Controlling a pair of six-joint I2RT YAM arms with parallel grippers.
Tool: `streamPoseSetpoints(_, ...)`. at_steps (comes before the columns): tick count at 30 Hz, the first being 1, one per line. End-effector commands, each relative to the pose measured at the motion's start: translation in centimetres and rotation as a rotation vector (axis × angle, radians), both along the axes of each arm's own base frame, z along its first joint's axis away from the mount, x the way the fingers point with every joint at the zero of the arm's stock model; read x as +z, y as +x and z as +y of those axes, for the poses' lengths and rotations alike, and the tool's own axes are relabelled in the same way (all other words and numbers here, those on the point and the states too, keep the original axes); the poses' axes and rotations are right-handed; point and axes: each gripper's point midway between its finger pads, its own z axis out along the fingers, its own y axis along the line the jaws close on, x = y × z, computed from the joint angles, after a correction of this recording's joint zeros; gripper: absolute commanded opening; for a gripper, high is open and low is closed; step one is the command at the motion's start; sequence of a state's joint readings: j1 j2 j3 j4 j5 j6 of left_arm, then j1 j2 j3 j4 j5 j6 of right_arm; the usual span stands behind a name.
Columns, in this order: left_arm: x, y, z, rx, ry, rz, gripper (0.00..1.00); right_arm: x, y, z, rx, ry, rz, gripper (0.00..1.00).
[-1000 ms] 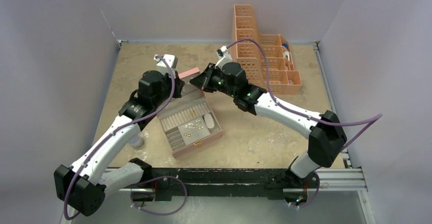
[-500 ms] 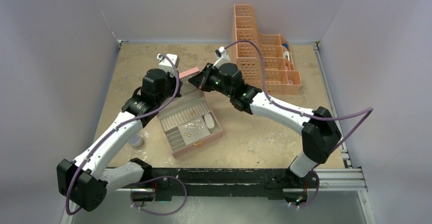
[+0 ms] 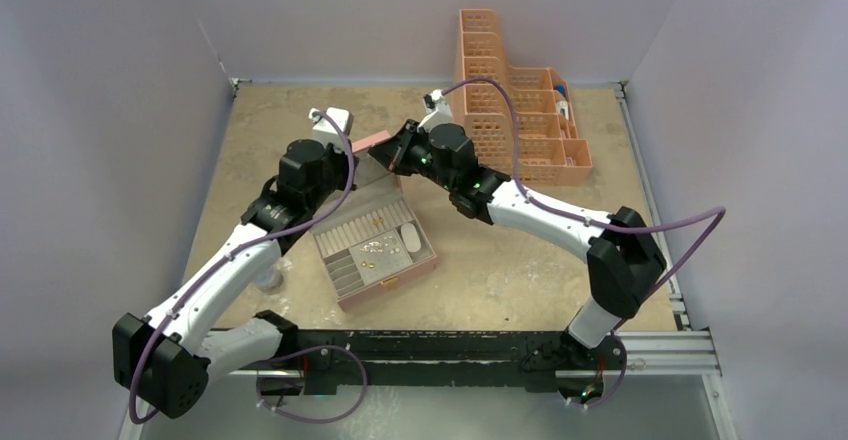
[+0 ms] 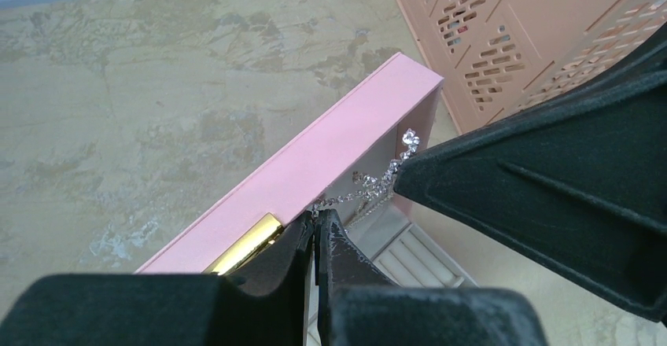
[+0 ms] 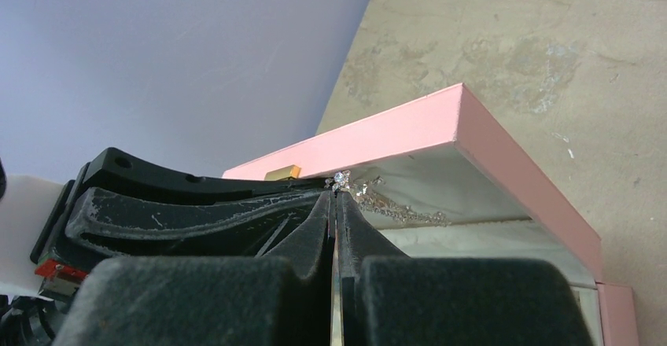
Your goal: Organize the mixed jewelry
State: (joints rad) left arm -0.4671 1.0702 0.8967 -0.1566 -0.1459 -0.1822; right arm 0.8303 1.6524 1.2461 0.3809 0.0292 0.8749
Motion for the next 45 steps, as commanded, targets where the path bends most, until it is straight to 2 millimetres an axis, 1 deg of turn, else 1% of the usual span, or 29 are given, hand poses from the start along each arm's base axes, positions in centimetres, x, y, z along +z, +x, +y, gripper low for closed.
streamPoseSetpoints(1,3.7,1.2,0.6,0.030,-0.003,-0.163,0.00,2.6,0.7,0.2,-0.018,0.059,-0.081,0.00)
streamPoseSetpoints(5,4.6,1.4,0.8,0.031,0.007,-0.219,0.00,2.4,0.8,0.3,-0.018,0.059,-0.088,0.00)
streamPoseSetpoints(8,4.7,1.5,1.1,0.044,0.016,-0.239,0.00,2.5,1.0,0.4,-0.017,0.058,-0.102,0.00)
streamPoseSetpoints(11,4.8,1.7,1.1,0.046,0.024,-0.261,0.00,2.1,1.3,0.4,-0.028,0.040,-0.106,0.00)
streamPoseSetpoints(16,4.7,2.1,1.4,0.062,0.043,-0.271,0.00,0.6,1.6,0.1,-0.049,0.006,-0.086,0.00)
streamPoseSetpoints(19,4.7,2.3,1.4,0.063,0.054,-0.279,0.00,-0.4,1.7,0.2,-0.047,-0.016,-0.074,0.00)
streamPoseSetpoints(22,4.9,2.5,1.3,0.058,0.062,-0.284,0.00,-1.1,1.9,0.5,-0.041,-0.035,-0.072,0.00)
streamPoseSetpoints(25,4.9,2.6,1.2,0.056,0.068,-0.285,0.00,-1.2,1.8,0.6,-0.028,-0.046,-0.082,0.00)
streamPoseSetpoints(28,4.8,2.6,1.2,0.056,0.070,-0.283,0.00,-0.9,1.6,0.8,-0.004,-0.053,-0.105,0.00)
streamPoseSetpoints(32,4.8,2.7,1.2,0.056,0.073,-0.278,0.00,0.1,1.1,1.0,0.032,-0.048,-0.148,0.06)
streamPoseSetpoints(33,4.7,2.7,1.3,0.052,0.098,-0.282,0.00,0.2,1.0,1.1,0.042,-0.049,-0.156,0.08)
streamPoseSetpoints(37,4.8,2.7,1.5,0.056,0.110,-0.285,0.00,0.5,1.0,1.2,0.049,-0.051,-0.182,0.10)
streamPoseSetpoints(41,4.8,2.8,1.6,0.058,0.117,-0.286,0.00,-0.1,1.2,0.9,0.035,-0.067,-0.170,0.23)
streamPoseSetpoints(43,4.7,2.9,1.5,0.058,0.118,-0.285,0.00,0.0,2.0,0.2,-0.024,-0.080,-0.168,0.29)
streamPoseSetpoints(44,4.8,2.9,1.5,0.057,0.118,-0.285,0.00,0.0,1.8,0.3,-0.017,-0.078,-0.169,0.30)
streamPoseSetpoints(45,4.8,2.9,1.5,0.056,0.119,-0.285,0.00,0.1,1.6,0.5,0.003,-0.072,-0.171,0.26)
